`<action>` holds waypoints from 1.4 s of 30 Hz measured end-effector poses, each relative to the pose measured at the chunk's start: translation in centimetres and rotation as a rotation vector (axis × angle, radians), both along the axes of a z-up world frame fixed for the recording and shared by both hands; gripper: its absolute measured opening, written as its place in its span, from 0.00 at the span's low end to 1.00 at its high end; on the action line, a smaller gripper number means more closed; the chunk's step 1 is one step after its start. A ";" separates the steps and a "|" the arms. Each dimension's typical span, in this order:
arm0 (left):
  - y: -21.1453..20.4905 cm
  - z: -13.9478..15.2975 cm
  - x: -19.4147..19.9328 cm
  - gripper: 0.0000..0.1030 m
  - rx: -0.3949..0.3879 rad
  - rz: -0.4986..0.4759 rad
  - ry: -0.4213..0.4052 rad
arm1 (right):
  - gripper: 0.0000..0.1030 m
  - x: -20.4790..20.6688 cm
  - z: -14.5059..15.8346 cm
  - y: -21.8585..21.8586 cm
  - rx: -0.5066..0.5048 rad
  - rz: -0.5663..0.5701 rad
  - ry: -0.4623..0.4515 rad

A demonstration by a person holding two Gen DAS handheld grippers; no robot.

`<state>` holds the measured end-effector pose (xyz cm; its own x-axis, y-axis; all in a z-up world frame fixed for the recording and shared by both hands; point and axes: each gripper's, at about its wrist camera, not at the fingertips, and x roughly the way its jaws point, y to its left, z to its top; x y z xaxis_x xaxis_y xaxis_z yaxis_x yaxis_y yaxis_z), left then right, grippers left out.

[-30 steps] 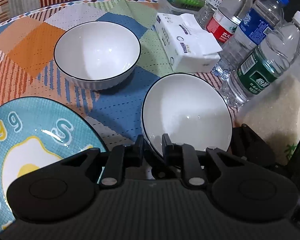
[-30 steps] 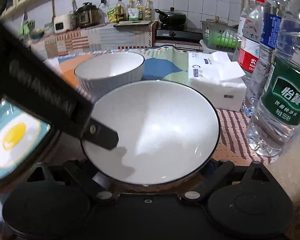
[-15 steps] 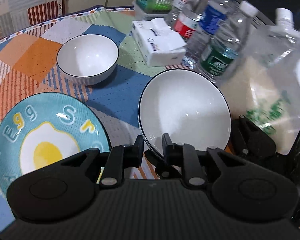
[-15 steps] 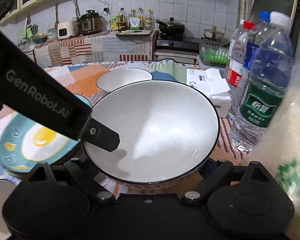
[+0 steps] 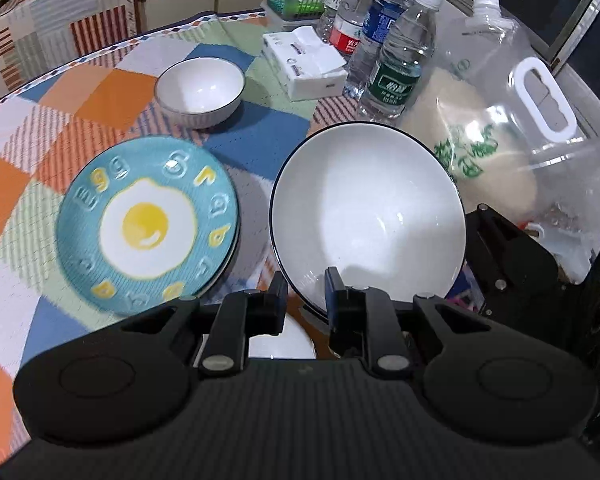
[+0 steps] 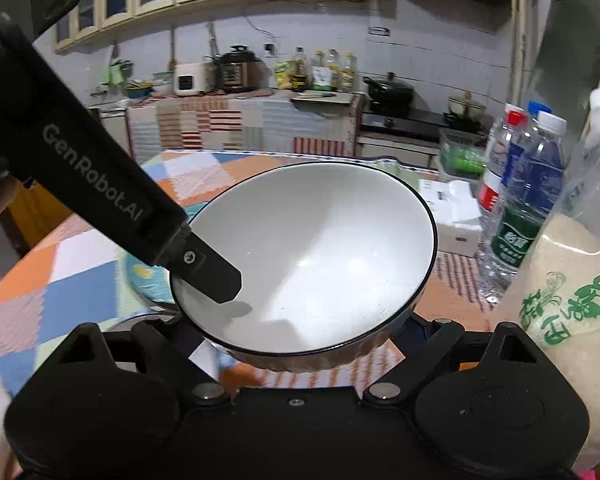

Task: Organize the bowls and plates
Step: 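Lift the second bowl with both grippers and lower it into the first bowl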

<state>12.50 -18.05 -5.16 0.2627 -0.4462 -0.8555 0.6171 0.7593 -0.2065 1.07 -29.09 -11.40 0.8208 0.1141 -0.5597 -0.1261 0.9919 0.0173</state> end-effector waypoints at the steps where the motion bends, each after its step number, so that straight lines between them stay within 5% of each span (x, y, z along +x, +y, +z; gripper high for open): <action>1: 0.6 0.2 -0.4 0.17 0.003 0.000 -0.001 | 0.92 -0.3 0.1 0.3 0.011 0.011 0.003; 9: 5.6 -0.3 -2.5 0.17 -0.007 0.048 0.039 | 0.92 -2.1 0.0 1.9 0.112 0.193 -0.005; 16: 8.1 -3.0 -3.2 0.17 0.022 0.102 0.104 | 0.92 -2.3 -1.8 4.2 0.082 0.302 0.030; 24: 8.4 -5.0 -3.2 0.17 0.065 0.110 0.127 | 0.92 -2.3 -2.8 5.6 0.075 0.325 0.096; 33: 6.9 -6.2 -3.7 0.17 0.183 0.085 0.017 | 0.92 -2.0 -3.8 6.2 0.053 0.318 0.151; 42: 7.0 -7.3 -3.4 0.19 0.220 0.107 0.011 | 0.92 -1.5 -3.9 7.6 -0.009 0.291 0.199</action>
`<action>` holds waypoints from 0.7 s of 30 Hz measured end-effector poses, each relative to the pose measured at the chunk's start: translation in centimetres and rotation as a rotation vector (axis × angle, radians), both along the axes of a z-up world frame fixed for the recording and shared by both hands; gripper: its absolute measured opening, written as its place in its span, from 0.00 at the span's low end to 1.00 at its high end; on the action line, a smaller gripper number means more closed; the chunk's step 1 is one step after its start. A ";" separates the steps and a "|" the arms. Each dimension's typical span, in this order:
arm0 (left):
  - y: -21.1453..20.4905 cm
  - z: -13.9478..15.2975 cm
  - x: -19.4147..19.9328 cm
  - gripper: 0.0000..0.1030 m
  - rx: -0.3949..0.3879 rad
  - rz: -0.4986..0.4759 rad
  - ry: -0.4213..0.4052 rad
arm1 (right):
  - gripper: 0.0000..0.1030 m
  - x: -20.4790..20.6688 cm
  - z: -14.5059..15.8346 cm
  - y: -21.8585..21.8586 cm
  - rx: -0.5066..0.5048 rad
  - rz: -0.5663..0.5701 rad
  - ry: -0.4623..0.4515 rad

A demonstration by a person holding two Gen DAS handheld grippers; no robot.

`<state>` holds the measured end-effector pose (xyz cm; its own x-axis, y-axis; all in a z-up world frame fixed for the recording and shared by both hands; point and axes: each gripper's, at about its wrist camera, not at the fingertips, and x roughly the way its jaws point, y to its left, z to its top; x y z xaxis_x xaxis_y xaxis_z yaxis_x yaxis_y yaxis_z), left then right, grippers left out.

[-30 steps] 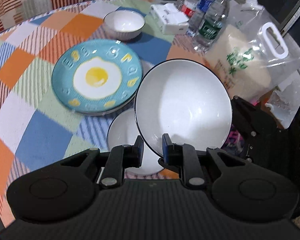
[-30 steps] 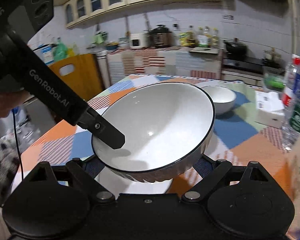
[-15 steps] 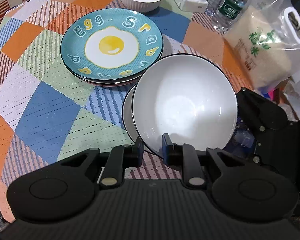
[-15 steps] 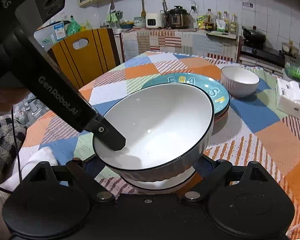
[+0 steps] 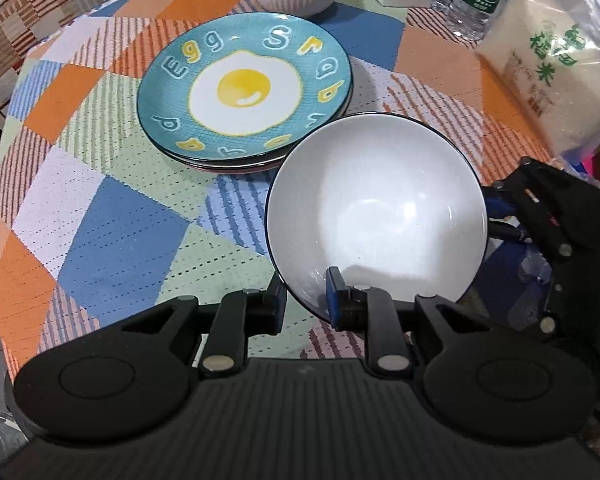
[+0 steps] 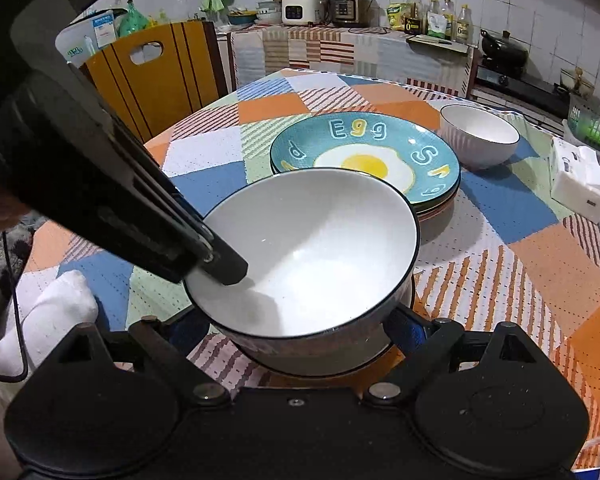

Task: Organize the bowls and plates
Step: 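Lift the second bowl with both grippers and lower it into the first bowl, then move both grippers to the third white bowl and close on its rim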

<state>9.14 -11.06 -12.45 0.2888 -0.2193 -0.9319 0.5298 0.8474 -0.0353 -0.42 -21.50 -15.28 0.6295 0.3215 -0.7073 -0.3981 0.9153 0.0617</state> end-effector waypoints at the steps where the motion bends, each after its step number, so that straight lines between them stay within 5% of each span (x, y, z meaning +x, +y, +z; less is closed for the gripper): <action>1: 0.1 -0.1 0.1 0.19 0.005 0.006 -0.002 | 0.92 0.0 0.1 0.3 -0.018 -0.002 -0.007; 8: 0.3 0.5 0.2 0.20 -0.018 0.008 -0.009 | 0.94 0.3 0.6 0.8 -0.120 -0.008 0.013; 21: 0.7 4.0 1.3 0.21 -0.095 0.028 0.013 | 0.94 -0.1 5.2 -4.4 -0.002 -0.019 -0.034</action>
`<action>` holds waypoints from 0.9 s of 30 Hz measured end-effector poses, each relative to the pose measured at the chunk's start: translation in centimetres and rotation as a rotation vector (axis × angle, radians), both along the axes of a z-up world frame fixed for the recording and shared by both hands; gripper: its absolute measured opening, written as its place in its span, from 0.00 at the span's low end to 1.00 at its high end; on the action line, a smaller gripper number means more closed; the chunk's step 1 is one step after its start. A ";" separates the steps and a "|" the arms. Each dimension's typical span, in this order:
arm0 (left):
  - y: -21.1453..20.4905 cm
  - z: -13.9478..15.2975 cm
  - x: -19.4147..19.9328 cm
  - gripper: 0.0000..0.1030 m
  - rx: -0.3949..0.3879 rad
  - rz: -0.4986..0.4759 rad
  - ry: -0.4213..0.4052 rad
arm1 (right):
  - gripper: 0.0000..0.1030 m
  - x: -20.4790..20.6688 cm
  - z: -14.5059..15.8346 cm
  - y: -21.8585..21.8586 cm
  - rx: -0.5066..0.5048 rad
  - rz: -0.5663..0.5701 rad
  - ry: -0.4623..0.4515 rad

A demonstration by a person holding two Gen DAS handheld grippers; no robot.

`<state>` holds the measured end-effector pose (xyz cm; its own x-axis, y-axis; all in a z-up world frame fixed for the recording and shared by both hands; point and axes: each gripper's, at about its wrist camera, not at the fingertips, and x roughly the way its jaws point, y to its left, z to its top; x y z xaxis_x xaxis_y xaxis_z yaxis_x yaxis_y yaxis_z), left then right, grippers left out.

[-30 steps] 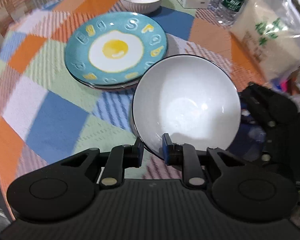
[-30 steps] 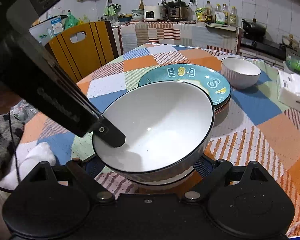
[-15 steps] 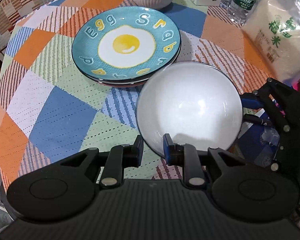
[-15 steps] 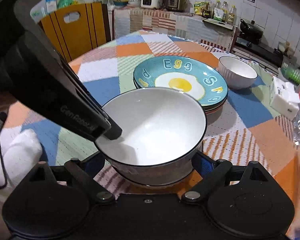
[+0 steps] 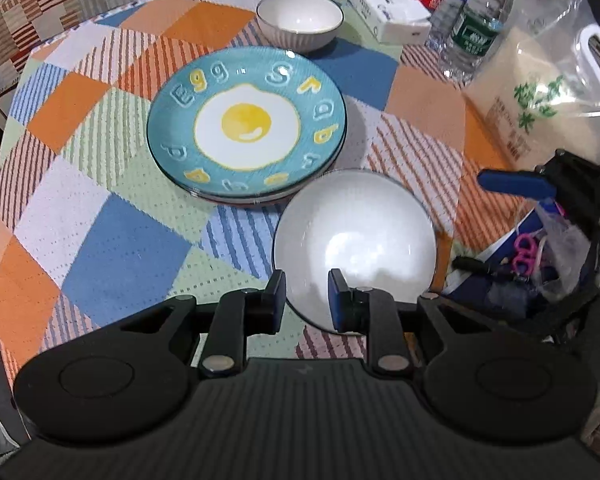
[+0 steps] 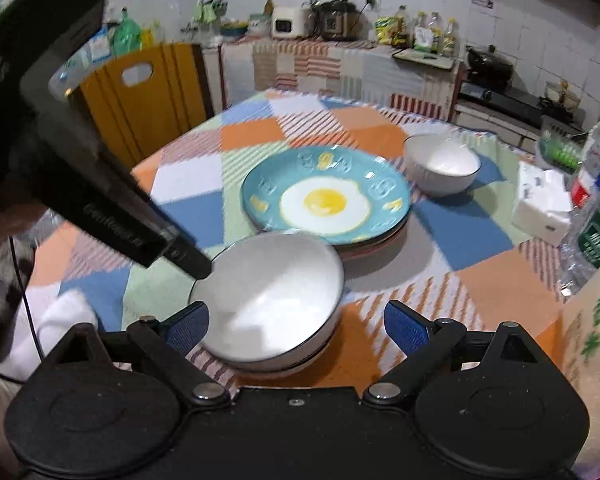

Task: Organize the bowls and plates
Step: 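Move both grippers to the third white bowl and close on its rim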

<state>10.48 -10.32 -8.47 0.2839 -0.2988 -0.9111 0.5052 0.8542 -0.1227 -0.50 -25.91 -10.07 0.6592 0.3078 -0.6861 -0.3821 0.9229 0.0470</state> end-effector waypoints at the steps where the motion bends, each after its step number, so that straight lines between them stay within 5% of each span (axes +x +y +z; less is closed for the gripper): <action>1: 0.0 0.3 0.3 0.22 -0.001 0.000 -0.003 | 0.94 0.3 0.4 -0.5 0.004 -0.007 -0.007; 14: -1.1 4.2 6.2 0.28 -0.046 0.025 -0.073 | 0.94 6.6 2.3 -4.6 -0.029 -0.136 -0.154; 17: -1.4 4.5 7.7 0.38 -0.083 0.043 -0.100 | 0.94 8.4 2.1 -5.0 -0.015 -0.125 -0.175; 20: -2.2 4.0 9.1 0.46 -0.110 0.077 -0.163 | 0.94 10.6 1.9 -5.5 0.043 -0.119 -0.185; 27: -2.7 1.3 14.6 0.53 -0.210 0.218 -0.160 | 0.94 16.1 -1.8 -6.1 0.121 -0.177 -0.140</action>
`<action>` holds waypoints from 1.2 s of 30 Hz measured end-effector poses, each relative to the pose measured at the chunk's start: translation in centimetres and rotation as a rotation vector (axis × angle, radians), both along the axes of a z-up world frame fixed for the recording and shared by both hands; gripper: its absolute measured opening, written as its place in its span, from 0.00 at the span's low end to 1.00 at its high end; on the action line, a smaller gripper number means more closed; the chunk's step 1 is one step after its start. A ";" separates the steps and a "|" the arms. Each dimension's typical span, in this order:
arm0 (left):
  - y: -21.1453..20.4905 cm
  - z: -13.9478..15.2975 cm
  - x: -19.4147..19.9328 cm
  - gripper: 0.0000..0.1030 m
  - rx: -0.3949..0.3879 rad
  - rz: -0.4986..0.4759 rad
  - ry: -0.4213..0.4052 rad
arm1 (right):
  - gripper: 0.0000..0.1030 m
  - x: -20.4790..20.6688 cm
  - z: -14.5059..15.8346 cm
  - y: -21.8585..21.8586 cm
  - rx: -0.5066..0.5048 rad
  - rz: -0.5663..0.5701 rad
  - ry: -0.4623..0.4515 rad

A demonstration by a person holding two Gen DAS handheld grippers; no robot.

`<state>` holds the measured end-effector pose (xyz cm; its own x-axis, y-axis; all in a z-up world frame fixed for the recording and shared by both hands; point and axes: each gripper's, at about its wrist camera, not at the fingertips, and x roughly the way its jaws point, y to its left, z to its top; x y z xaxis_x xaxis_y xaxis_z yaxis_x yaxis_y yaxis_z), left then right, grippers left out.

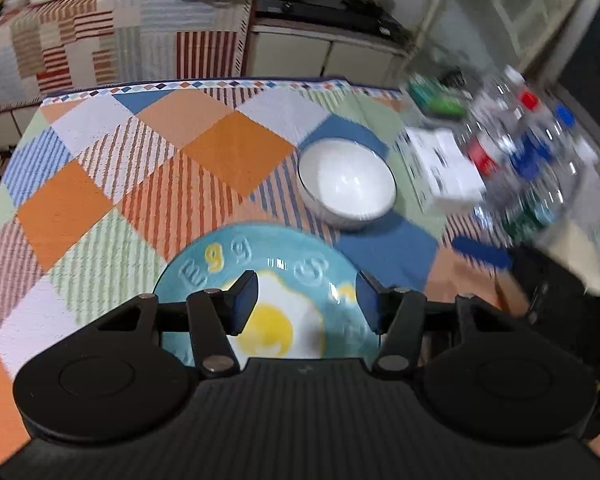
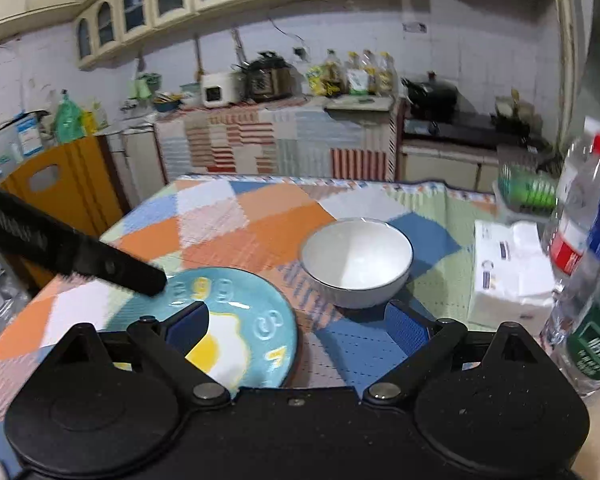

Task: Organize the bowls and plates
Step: 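Move both grippers to the third white bowl and close on its rim, then lift the third bowl with both grippers and lower it onto the bowl stack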

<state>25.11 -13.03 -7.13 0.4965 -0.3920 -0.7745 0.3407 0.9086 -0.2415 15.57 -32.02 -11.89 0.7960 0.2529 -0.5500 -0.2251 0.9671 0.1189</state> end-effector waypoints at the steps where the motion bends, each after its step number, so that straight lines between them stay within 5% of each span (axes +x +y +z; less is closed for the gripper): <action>1: -0.1 -0.4 0.9 0.53 -0.020 0.013 0.009 | 0.94 0.9 -0.7 -0.3 0.000 -0.010 0.012; 8: -2.1 -3.7 7.7 0.62 -0.069 0.165 0.004 | 0.94 6.6 -4.2 -2.3 -0.022 -0.075 0.103; 15: -4.3 -6.9 11.7 0.60 -0.060 0.126 0.035 | 0.94 10.3 -6.3 -2.7 -0.031 -0.036 0.159; 19: -5.8 -8.6 12.2 0.45 -0.027 0.076 0.045 | 0.94 11.6 -6.7 -2.9 0.015 -0.009 0.161; 24: -7.4 -9.6 11.8 0.23 -0.041 0.014 0.047 | 0.94 12.4 -7.7 -1.5 -0.048 0.010 0.143; 36: -7.6 -8.0 10.6 0.19 -0.001 -0.044 0.051 | 0.93 11.1 -7.3 -1.0 -0.017 -0.050 0.102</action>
<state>35.68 -20.60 -15.13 0.4387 -0.4131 -0.7981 0.3674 0.8929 -0.2602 26.64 -33.05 -19.22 0.7467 0.2043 -0.6330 -0.1642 0.9788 0.1221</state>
